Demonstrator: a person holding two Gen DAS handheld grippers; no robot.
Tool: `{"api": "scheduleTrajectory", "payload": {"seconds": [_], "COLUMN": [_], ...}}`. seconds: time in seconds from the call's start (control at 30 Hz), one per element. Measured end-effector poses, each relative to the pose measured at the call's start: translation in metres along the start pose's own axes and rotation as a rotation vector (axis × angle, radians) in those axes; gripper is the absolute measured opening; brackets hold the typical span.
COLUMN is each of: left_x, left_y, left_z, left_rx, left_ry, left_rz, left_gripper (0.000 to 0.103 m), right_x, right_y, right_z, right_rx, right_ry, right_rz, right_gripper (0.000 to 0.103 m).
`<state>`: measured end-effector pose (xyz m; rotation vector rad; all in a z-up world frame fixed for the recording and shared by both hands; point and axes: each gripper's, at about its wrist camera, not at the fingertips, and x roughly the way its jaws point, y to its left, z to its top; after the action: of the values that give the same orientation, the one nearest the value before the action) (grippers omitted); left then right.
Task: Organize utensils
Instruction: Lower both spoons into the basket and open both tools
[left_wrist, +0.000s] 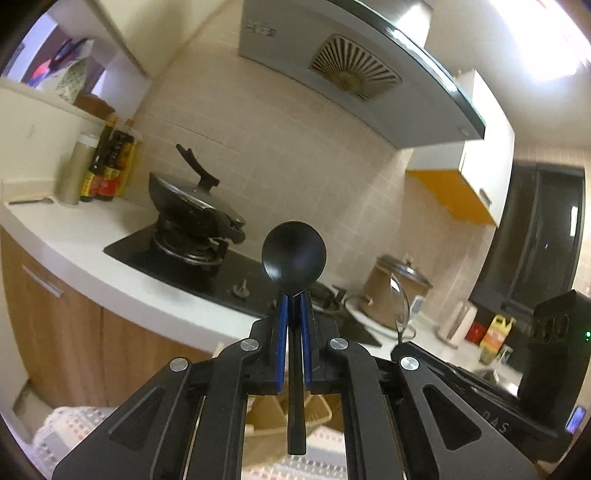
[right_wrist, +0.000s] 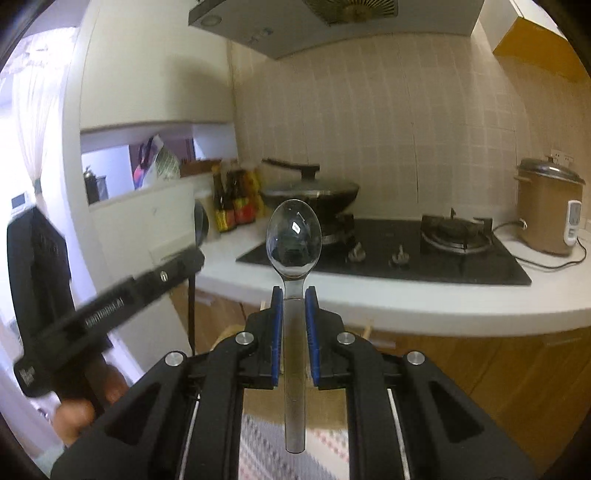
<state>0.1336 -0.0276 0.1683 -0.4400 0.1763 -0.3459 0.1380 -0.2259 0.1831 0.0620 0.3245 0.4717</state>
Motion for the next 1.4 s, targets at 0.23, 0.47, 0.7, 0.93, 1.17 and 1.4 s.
{"api": "scheduleTrajectory", "payload": {"seconds": [0.23, 0.47, 0.7, 0.93, 1.17, 1.4], "left_x": [0.031, 0.046, 0.057, 0.062, 0.064, 0.058], "left_y": [0.004, 0.013, 0.033, 0.049, 0.055, 0.06], "left_z": [-0.013, -0.024, -0.039, -0.044, -0.05, -0.049], "left_rx": [0.029, 0.068, 0.031, -0.012, -0.009, 0.004], "left_ry": [-0.045, -0.094, -0.095, -0.093, -0.088, -0.081], "left_rz": [0.006, 0.065, 0.129, 0.142, 0.149, 0.162], "left_gripper": [0.005, 0.005, 0.005, 0.005, 0.005, 0.019], "right_x": [0.044, 0.082, 0.109, 0.117, 0.122, 0.12], "right_y": [-0.006, -0.01, -0.024, -0.025, -0.02, -0.023], "right_z": [0.008, -0.004, -0.024, -0.03, -0.035, -0.04], "right_rx": [0.02, 0.038, 0.071, 0.065, 0.026, 0.009], "right_ry": [-0.053, -0.052, -0.028, -0.023, -0.024, 0.001], "right_rz": [-0.029, -0.009, -0.011, 0.003, 0.012, 0.024], "right_gripper": [0.01, 0.01, 0.01, 0.01, 0.01, 0.011]}}
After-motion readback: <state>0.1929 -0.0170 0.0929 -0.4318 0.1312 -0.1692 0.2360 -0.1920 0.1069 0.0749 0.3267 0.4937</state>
